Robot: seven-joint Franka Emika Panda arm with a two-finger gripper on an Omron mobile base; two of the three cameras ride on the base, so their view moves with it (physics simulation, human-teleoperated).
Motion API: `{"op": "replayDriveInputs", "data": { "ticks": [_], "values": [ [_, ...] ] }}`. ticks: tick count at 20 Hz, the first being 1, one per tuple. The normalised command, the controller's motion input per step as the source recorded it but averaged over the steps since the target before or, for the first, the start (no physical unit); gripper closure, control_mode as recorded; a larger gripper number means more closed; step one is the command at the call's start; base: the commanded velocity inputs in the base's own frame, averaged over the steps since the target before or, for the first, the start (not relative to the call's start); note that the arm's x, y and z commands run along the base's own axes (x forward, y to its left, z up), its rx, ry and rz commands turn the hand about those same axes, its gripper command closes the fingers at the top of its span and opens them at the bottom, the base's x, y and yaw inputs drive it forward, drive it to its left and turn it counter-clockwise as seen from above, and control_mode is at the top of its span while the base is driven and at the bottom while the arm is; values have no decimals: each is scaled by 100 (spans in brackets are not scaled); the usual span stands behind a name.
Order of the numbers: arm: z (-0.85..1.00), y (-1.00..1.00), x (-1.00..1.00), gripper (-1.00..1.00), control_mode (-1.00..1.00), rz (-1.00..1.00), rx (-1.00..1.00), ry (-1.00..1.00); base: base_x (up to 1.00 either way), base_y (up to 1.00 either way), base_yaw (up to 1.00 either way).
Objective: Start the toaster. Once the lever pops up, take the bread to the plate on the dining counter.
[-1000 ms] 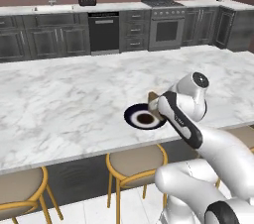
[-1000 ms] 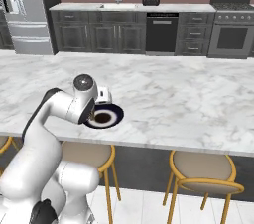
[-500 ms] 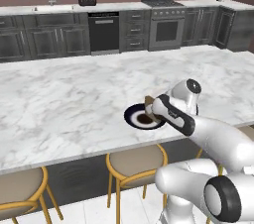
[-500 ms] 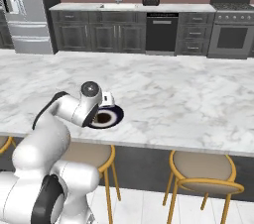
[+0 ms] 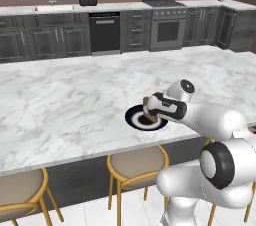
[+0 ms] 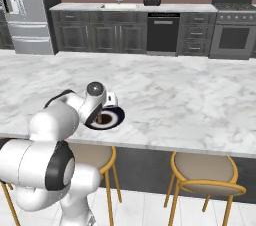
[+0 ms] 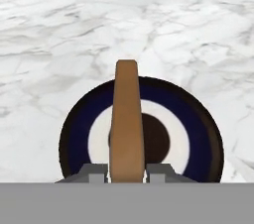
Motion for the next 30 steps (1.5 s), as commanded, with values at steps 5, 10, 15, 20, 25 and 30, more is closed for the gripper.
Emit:
{"op": "replayDriveInputs", "data": {
  "ticks": [5,10,15,20,25,30],
  "values": [
    [-16,0,33,100,-100,0,0,2,0,0,0],
    [-23,0,30,100,-100,0,0,4,0,0,0],
    [-27,0,20,100,-100,0,0,1,0,0,0],
    [-10,0,7,100,-100,0,0,0,0,0,0],
    [-4,0,0,100,-100,0,0,0,0,0,0],
    [-4,4,-8,100,-100,0,0,-1,0,0,0]
  ]
}}
